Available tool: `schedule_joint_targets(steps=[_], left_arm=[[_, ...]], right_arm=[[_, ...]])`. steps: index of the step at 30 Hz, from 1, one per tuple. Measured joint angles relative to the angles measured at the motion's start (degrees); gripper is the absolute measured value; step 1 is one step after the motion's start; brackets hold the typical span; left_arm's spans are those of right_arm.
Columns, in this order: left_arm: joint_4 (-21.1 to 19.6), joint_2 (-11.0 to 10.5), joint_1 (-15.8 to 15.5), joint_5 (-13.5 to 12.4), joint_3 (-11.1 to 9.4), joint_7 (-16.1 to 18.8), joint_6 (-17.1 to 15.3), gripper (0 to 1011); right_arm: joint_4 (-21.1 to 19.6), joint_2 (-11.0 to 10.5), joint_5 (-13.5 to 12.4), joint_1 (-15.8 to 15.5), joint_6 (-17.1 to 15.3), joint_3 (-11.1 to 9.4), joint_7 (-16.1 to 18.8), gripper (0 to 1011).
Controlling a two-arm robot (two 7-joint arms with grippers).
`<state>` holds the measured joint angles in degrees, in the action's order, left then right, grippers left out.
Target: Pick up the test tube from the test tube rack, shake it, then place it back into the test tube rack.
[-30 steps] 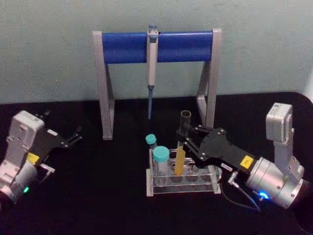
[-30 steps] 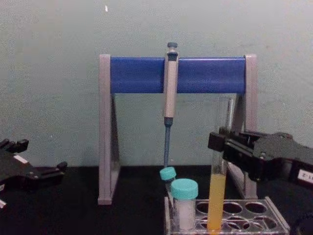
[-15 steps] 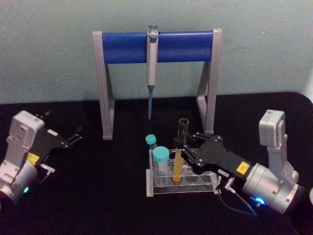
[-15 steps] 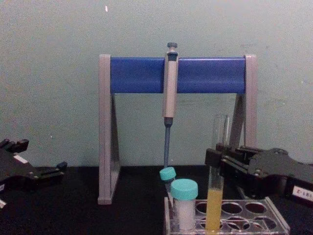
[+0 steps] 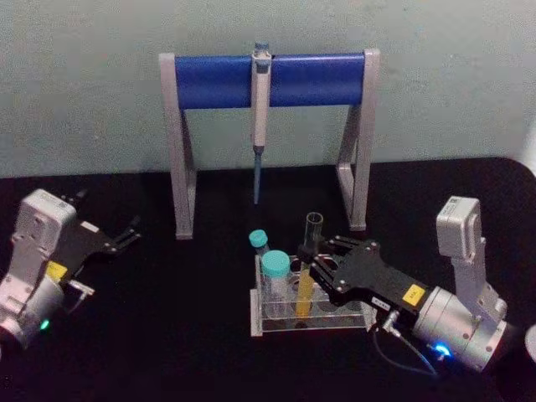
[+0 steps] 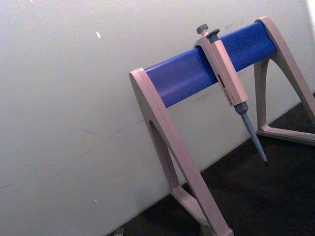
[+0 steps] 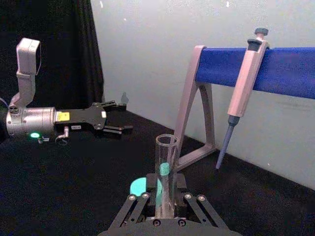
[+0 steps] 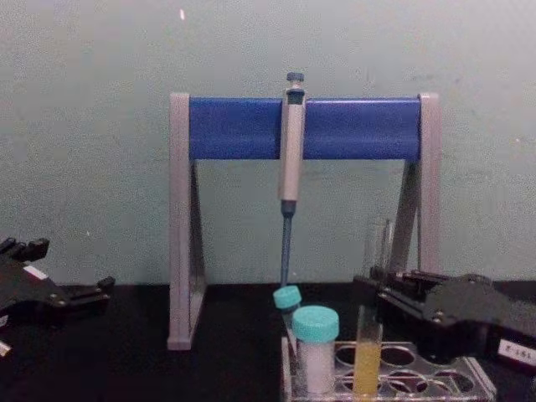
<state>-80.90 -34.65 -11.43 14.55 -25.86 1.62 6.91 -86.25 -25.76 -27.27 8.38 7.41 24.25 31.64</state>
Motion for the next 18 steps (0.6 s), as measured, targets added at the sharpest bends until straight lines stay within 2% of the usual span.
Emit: schedule_joint_targets(steps=[18], left_arm=[[0.0,0.0,0.0,0.0,0.0,0.0,0.0,1001]], right_arm=[[0.7,0.5,0.6,-0.2,-0.3,-0.1,-0.4,233]])
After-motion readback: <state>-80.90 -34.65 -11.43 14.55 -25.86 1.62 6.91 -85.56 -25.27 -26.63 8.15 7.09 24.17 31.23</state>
